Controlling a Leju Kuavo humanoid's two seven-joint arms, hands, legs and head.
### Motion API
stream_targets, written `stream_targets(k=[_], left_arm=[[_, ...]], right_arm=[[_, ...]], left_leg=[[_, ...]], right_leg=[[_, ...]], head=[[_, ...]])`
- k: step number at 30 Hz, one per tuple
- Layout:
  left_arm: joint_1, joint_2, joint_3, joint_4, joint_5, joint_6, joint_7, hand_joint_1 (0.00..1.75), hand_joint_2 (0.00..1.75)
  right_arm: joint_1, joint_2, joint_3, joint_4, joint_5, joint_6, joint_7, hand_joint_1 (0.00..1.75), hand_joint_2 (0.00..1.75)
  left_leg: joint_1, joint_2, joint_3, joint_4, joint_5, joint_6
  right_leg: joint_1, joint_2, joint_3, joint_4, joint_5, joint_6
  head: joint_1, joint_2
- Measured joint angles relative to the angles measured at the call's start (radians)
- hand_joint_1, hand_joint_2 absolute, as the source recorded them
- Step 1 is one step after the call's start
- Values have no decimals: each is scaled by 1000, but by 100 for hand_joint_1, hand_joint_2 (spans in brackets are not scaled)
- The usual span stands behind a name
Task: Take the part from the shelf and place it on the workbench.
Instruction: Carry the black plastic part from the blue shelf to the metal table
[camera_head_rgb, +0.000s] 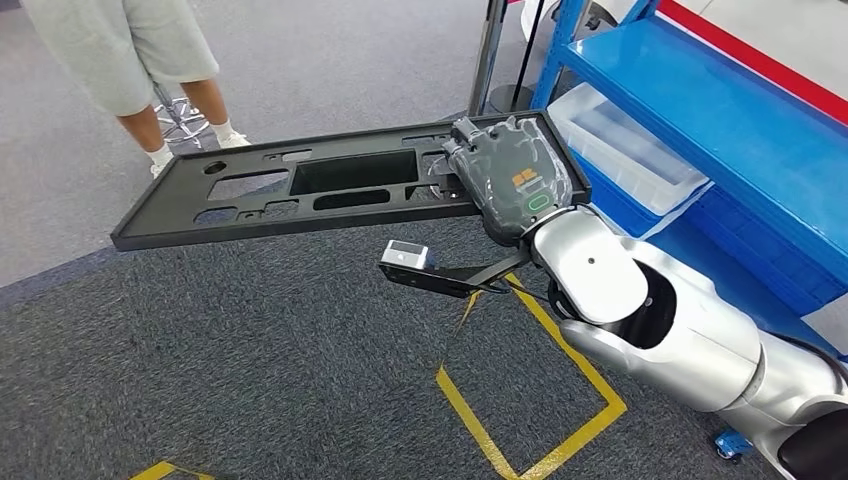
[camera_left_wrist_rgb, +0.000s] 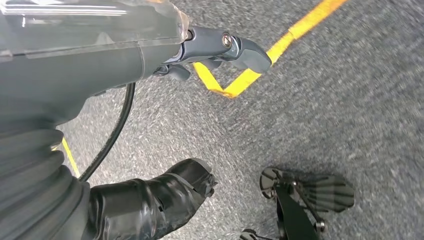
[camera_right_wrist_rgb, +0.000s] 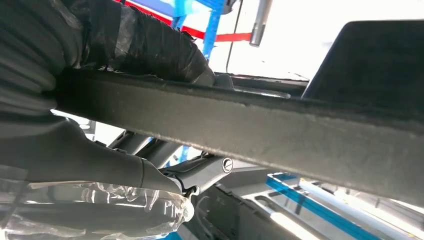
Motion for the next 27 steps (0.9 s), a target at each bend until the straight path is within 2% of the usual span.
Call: stream_targets(k=[1, 2, 4, 5, 6, 8, 9, 11, 12, 13, 14, 15, 16, 18, 19, 20, 21, 23, 24, 25, 27], left_arm=[[0, 0, 0, 0, 0, 0, -1, 0, 175], [0, 0, 0, 0, 0, 0, -2, 0, 175], [0, -4, 0, 0, -1, -2, -4, 0, 175], [0, -5, 0, 0, -2, -3, -5, 0, 175], [0, -7, 0, 0, -2, -4, -5, 0, 175], [1, -4, 0, 0, -4, -4, -7, 0, 175], [2, -3, 0, 0, -6, -4, -8, 0, 175], [3, -2, 0, 0, -7, -4, -11, 0, 175], [2, -2, 0, 0, -8, -4, -12, 0, 175], [1, -2, 0, 0, -8, -5, -12, 0, 175], [0, -2, 0, 0, -8, -5, -13, 0, 175], [0, 0, 0, 0, -9, -5, -13, 0, 175], [0, 1, 0, 0, -9, -5, -12, 0, 175], [1, 5, 0, 0, -11, -5, -11, 0, 175], [1, 6, 0, 0, -12, -5, -10, 0, 175], [0, 8, -1, 0, -14, -4, -10, 0, 175], [0, 8, -1, 0, -16, -4, -9, 0, 175], [0, 8, -1, 0, -18, -4, -11, 0, 175], [1, 8, -1, 0, -16, -3, -16, 0, 175], [2, 7, -1, 0, -13, -1, -21, 0, 175], [0, 3, -2, 0, -6, 6, -31, 0, 175]], right_arm=[[1, 0, 0, 0, 0, 0, 0, 175, 175], [2, -1, 0, 0, 0, 0, 0, 175, 175], [1, -4, -1, 0, 2, -1, 2, 175, 175], [1, -5, -1, 0, 3, -1, 2, 175, 175], [1, -6, -2, -1, 4, -1, 3, 175, 175], [2, -6, -2, -2, 7, 0, 3, 175, 175], [3, -6, -2, -3, 8, 1, 3, 175, 175], [2, -6, -2, -5, 10, 5, 4, 175, 175], [3, -7, -2, -6, 11, 8, 5, 175, 175], [4, -7, -2, -6, 11, 11, 6, 175, 175], [6, -7, -2, -6, 11, 15, 6, 175, 175], [9, -7, -2, -6, 11, 17, 6, 175, 175], [11, -7, -2, -7, 10, 19, 6, 175, 175], [14, -8, -2, -8, 9, 21, 6, 175, 175], [14, -8, -2, -9, 8, 21, 7, 175, 175], [15, -9, -2, -10, 8, 21, 8, 175, 175], [15, -10, -2, -11, 7, 21, 9, 175, 175], [17, -13, -2, -15, 4, 22, 7, 175, 175], [18, -14, -2, -17, 1, 22, 3, 175, 175], [19, -14, -2, -19, -3, 22, -2, 175, 175], [21, -15, -2, -19, -9, 21, -15, 175, 175]], left_leg=[[-4, -13, 0, 0, 1, 1], [-8, -26, 1, 0, 2, 2], [-9, -47, 0, -2, 5, 1], [-4, -57, -3, -4, 9, -1], [1, -66, -7, -6, 13, -6], [6, -86, -10, -16, 21, -16], [2, -77, -11, -16, 20, -21], [-5, -23, -34, 32, -14, -30], [-5, 10, -59, 87, -45, -37], [-1, 30, -88, 151, -76, -44], [3, 40, -112, 205, -96, -52], [7, 45, -122, 233, -101, -59], [10, 49, -112, 221, -88, -64], [13, 73, -45, 105, -40, -72], [11, 87, -13, 49, -23, -69], [8, 95, 8, 12, -15, -61], [5, 97, 14, -1, -17, -50], [2, 76, 10, 4, -15, -29], [4, 67, 9, 2, -13, -22], [5, 58, 9, -1, -11, -16], [9, 42, 8, -5, -6, -5]], right_leg=[[4, 3, 6, -22, 26, -8], [9, 13, 29, -80, 66, -19], [18, 59, 86, -213, 131, -48], [21, 79, 104, -256, 147, -58], [24, 90, 112, -277, 150, -65], [24, 70, 124, -303, 157, -67], [20, 56, 135, -320, 163, -66], [10, 25, 153, -349, 174, -64], [10, 11, 155, -353, 175, -62], [9, -4, 155, -351, 175, -62], [8, -18, 154, -348, 172, -59], [5, -33, 152, -343, 169, -56], [2, -46, 150, -336, 165, -51], [-4, -69, 145, -317, 152, -37], [-3, -80, 142, -306, 144, -29], [-2, -89, 140, -298, 138, -21], [1, -97, 139, -292, 134, -15], [4, -112, 141, -291, 131, -5], [2, -106, 142, -287, 124, 0], [-1, -88, 137, -272, 109, 3], [-6, -33, 97, -182, 50, 7]], head=[[0, 0], [0, 0], [-3, 0], [-3, 0], [-3, 0], [1, 0], [2, 0], [0, 0], [-1, 0], [-2, 0], [-2, 0], [-2, 0], [-2, 0], [-2, 0], [-2, 0], [-1, 0], [0, 0], [1, 0], [2, 0], [2, 0], [5, 0]])
